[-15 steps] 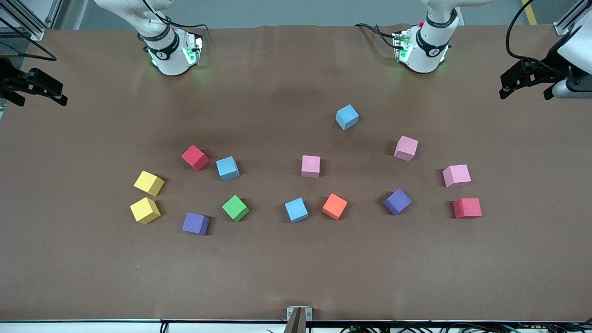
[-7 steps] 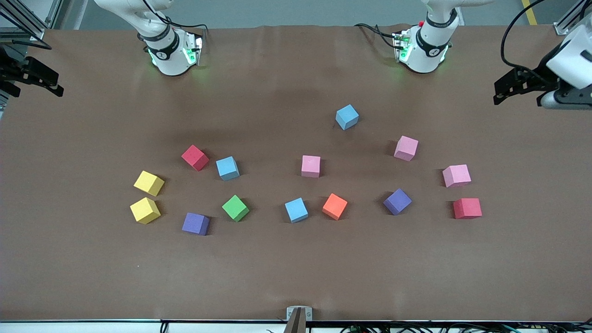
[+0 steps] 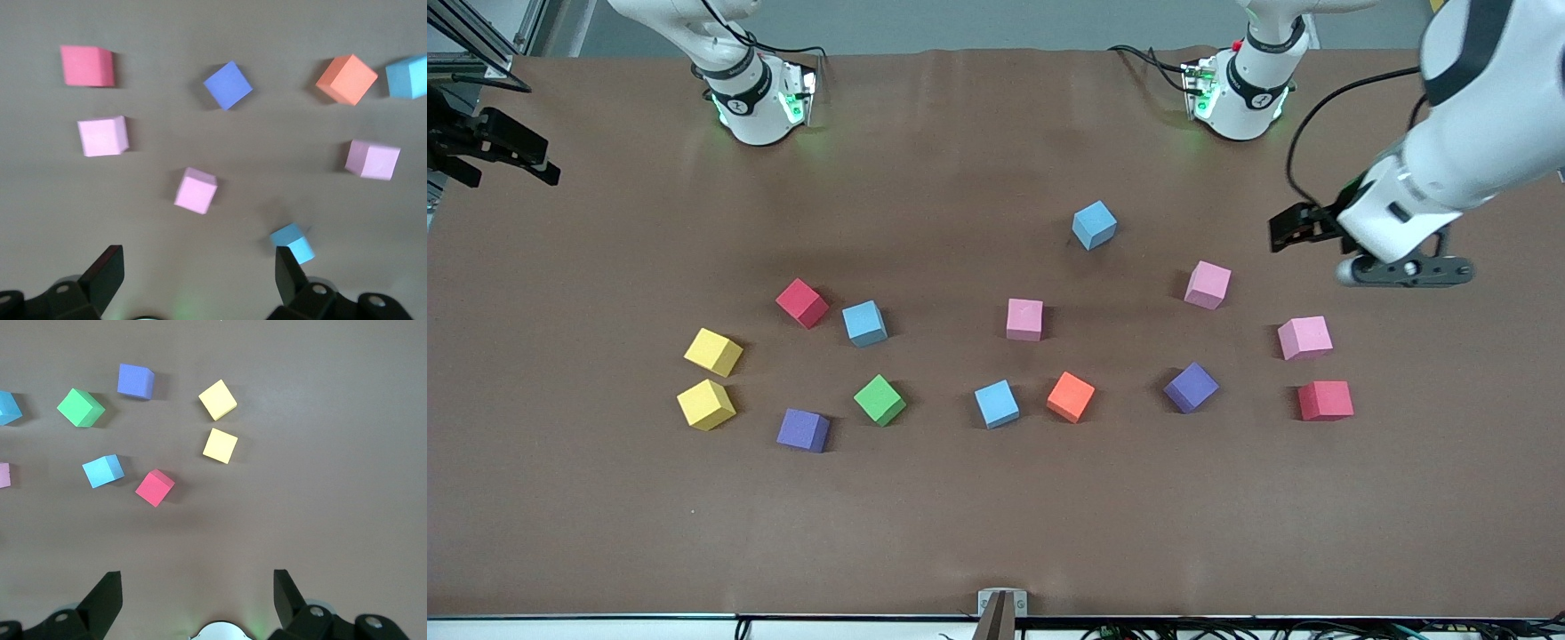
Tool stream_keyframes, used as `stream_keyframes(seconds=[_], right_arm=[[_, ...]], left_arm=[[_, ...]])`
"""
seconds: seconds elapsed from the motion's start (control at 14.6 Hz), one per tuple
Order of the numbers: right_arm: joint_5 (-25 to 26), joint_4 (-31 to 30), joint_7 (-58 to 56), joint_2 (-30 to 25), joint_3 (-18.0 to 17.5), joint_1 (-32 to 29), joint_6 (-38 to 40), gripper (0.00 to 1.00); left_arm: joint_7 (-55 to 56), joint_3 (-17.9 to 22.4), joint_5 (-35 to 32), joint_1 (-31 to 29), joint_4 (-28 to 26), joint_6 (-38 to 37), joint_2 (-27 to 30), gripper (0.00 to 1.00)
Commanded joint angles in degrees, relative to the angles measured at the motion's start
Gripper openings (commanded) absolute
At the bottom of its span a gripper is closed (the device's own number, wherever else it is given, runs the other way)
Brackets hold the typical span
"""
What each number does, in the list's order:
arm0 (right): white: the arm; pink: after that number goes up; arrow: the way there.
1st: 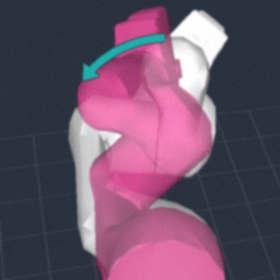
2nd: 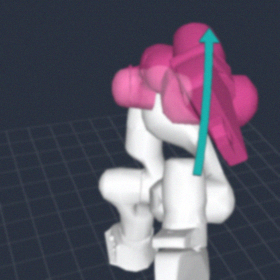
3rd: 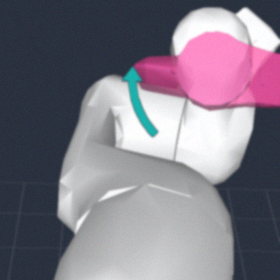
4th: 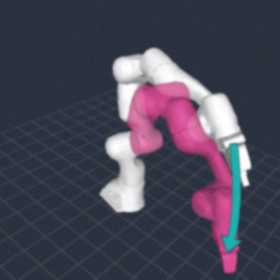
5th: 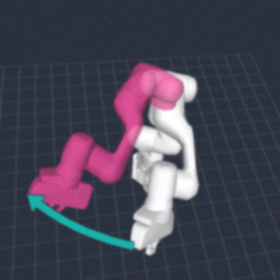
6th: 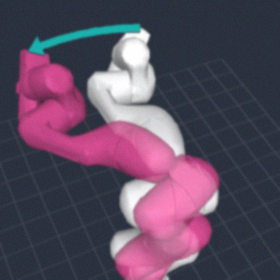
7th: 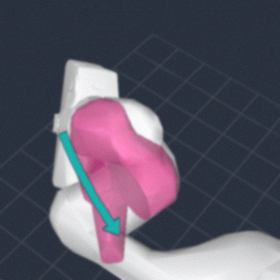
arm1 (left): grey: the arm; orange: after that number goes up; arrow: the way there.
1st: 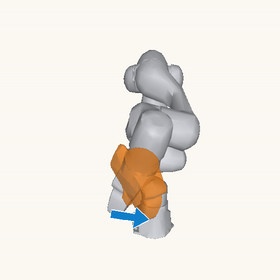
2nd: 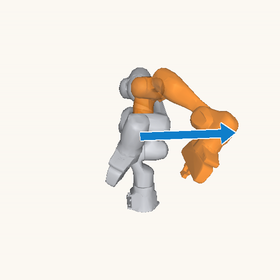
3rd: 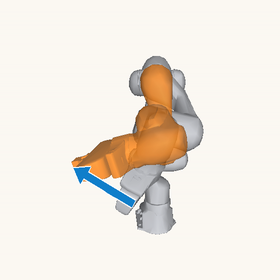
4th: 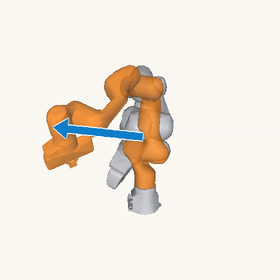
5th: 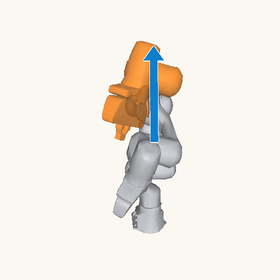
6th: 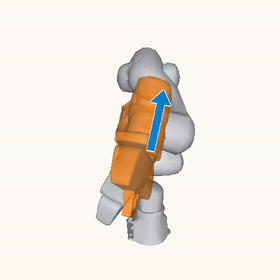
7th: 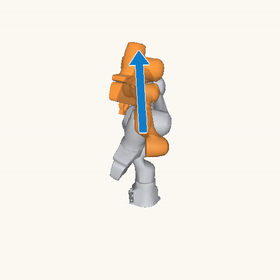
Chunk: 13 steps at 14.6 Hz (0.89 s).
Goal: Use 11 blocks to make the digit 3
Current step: 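Reach the left gripper to the light blue cube and grasp it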
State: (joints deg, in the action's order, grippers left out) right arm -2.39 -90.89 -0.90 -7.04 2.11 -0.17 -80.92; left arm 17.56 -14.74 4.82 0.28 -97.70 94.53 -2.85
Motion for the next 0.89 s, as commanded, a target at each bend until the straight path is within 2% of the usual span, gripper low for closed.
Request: stream_keyframes(seconds=[0.0, 0.41, 0.82], right_arm=[[-0.5, -0.2, 3.3, -0.5, 0.4, 0.5, 0.8, 1.0], [-0.3, 1.8, 3.9, 0.0, 0.3, 0.5, 0.7, 1.0], [1.9, 2.5, 1.9, 0.3, 0.2, 0.6, 0.7, 1.0]], left_arm=[[10.2, -4.1, 1.0, 0.2, -4.3, 5.2, 0.2, 1.0], [33.8, -15.7, 0.9, -0.1, -17.8, 19.2, -0.3, 1.0], [43.2, -21.7, 0.6, 0.8, -32.0, 31.2, -0.1, 1.0]])
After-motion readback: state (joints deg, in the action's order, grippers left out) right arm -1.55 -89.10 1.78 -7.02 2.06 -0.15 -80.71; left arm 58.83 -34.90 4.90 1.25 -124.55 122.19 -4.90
